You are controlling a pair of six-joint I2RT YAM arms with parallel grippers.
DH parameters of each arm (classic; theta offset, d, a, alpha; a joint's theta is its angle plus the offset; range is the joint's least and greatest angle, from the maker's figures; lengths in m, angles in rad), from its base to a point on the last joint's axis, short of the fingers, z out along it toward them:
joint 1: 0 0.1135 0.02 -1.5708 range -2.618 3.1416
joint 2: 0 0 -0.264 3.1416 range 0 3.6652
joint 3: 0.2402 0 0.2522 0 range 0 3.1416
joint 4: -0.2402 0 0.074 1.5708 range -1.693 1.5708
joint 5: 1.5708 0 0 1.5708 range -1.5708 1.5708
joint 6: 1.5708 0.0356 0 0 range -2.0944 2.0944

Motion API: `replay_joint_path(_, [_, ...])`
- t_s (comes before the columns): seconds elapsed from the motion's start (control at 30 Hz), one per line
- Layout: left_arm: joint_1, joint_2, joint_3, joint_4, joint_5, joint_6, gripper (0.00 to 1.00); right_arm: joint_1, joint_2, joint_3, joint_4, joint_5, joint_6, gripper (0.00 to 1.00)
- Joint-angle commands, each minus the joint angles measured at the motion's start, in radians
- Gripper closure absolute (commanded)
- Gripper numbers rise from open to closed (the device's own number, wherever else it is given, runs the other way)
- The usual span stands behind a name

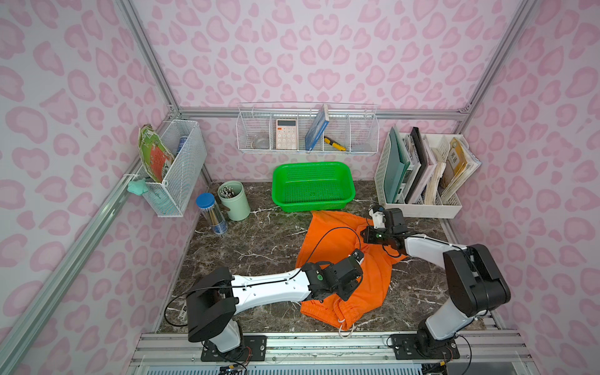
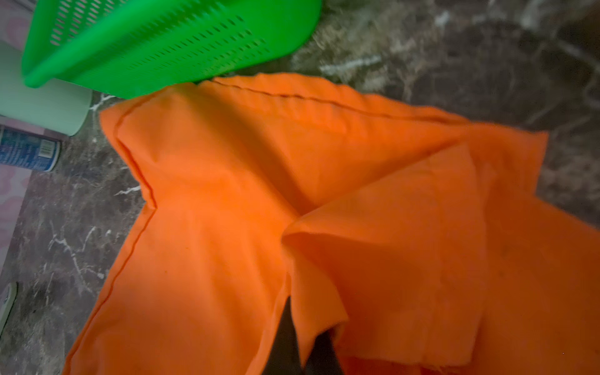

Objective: Roll up the shorts
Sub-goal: Fold the shorts at the center of the board.

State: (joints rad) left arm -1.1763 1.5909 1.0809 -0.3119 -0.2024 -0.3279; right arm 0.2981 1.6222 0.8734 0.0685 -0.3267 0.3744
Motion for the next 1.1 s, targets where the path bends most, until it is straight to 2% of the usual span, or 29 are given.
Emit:
replay_joint_path(0.0, [0.001,-0.056,-0.016,-0.001,-0.059,0.026,1.0,0.038,-0.036,0.11,-0.096,0.054,-0.146,1.0])
replay_joint_path(0.23, [0.001,-0.208,-0.124,-0.041,-0.217,-0.022,1.0,0.19,0.089,0.431,-0.238,0.127,-0.19,1.0])
replay_joint_path(0.4, [0.003,-0.242,-0.175,-0.08,-0.316,-0.081,1.0,0.249,0.206,0.583,-0.248,0.116,-0.168,1.0])
replay_joint_path(0.47, [0.003,-0.242,-0.194,-0.097,-0.397,-0.123,1.0,0.268,0.264,0.64,-0.276,0.113,-0.162,1.0])
replay_joint_path(0.67, [0.018,-0.19,-0.196,-0.197,-0.578,-0.247,1.0,0.292,0.39,0.732,-0.307,0.059,-0.135,1.0])
replay_joint_path(0.9, [0.026,-0.126,-0.188,-0.277,-0.625,-0.359,1.0,0.296,0.463,0.76,-0.302,-0.009,-0.098,1.0])
replay_joint_path(0.93, [0.027,-0.122,-0.192,-0.291,-0.629,-0.38,1.0,0.296,0.474,0.767,-0.305,-0.014,-0.092,0.95])
replay_joint_path(1.0, [0.029,-0.119,-0.198,-0.315,-0.635,-0.419,0.91,0.294,0.496,0.781,-0.311,-0.03,-0.086,0.79])
replay_joint_path(1.07, [0.029,-0.126,-0.206,-0.339,-0.641,-0.461,0.64,0.294,0.504,0.779,-0.304,-0.045,-0.08,0.56])
